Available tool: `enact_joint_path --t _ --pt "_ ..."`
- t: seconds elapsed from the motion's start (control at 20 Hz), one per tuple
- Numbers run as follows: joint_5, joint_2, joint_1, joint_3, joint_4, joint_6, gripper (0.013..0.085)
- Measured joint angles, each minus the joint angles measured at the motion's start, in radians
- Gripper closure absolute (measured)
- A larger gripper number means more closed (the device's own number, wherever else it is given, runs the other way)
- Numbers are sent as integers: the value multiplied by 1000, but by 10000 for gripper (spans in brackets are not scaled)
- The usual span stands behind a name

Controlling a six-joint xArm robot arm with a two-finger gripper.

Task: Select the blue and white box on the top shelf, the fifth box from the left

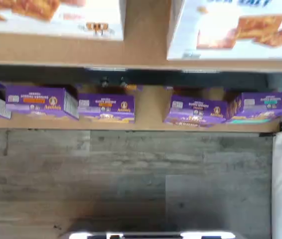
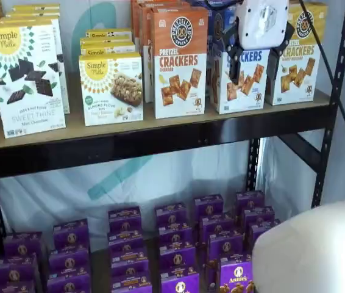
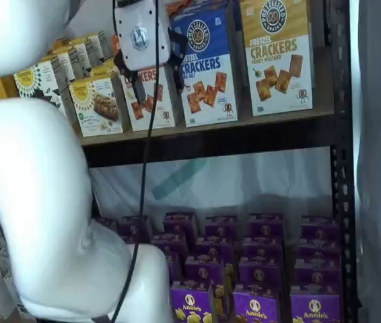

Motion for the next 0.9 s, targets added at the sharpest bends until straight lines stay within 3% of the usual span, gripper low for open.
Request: enact_joint_path --t 0.2,0.55,0.9 --pt "2 45 -10 -53 -19 -14 130" --pt "2 67 -48 -95 19 -45 130" --pt "40 57 -64 -120 20 -62 130"
